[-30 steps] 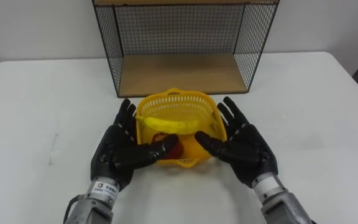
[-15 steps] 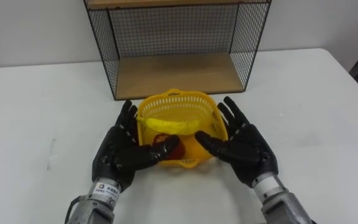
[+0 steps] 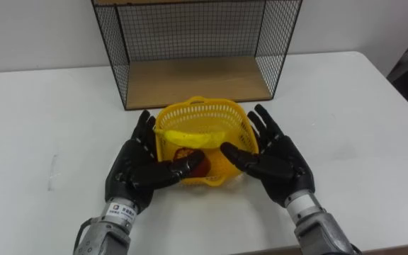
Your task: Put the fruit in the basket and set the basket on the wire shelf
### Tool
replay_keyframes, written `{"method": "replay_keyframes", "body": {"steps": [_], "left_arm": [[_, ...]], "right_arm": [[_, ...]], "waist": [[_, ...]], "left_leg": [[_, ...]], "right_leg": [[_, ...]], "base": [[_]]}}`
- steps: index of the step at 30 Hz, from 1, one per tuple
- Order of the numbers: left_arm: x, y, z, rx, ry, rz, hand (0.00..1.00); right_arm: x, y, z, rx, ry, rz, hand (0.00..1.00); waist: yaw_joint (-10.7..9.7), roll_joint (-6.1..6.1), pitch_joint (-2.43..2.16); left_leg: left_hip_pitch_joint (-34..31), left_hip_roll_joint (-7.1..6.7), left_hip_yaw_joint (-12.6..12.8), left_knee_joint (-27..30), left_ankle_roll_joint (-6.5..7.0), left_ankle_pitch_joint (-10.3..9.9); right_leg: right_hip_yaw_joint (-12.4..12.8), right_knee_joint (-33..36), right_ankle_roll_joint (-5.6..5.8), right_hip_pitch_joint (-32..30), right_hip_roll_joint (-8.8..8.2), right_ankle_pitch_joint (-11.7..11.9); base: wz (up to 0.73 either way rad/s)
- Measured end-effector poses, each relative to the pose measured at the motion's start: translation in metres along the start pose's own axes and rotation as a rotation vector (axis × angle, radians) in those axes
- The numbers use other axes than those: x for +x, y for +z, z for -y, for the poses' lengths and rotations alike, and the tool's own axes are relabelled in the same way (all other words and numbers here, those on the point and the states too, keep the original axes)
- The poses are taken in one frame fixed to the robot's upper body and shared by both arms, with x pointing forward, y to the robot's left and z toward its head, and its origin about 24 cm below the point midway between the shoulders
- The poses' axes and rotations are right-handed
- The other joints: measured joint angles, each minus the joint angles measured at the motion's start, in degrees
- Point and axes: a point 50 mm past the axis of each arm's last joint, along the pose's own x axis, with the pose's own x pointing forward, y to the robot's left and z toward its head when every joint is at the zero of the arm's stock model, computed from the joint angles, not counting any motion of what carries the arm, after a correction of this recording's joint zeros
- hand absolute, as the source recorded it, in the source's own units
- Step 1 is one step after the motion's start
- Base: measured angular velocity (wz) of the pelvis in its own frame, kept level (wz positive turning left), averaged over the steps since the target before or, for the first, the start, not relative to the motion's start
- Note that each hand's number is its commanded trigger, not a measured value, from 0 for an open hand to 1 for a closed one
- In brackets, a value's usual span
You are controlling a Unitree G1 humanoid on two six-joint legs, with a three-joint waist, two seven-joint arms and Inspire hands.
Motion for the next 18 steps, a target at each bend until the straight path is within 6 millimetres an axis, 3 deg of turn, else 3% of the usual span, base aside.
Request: {"method": "replay_keyframes", "body": {"steps": [7,18], "left_arm": [[0.003,0.014,0.005,0.003,-0.022,0.09,0.0],[0.008,0.024,0.015,-0.027,-0.049,0.147,0.0]], "right_arm": [[0.007,0.016,-0.013,-0.014,0.058,0.097,0.0],[0.008,0.018,-0.015,-0.005,0.064,0.121,0.0]], "waist": [[0.0,-0.3,-0.33],[0.3,-0.37,-0.42]], "left_leg": [[0.5,0.0,-0.2,0.0,-0.03,0.2],[-1.1,0.23,-0.4,1.0,-0.02,0.0]], "right_leg": [[-0.2,-1.0,-0.15,1.2,0.14,0.1],[-0.5,-0.6,-0.22,-0.1,0.25,0.1]], "base": [[0.02],[0.0]]}}
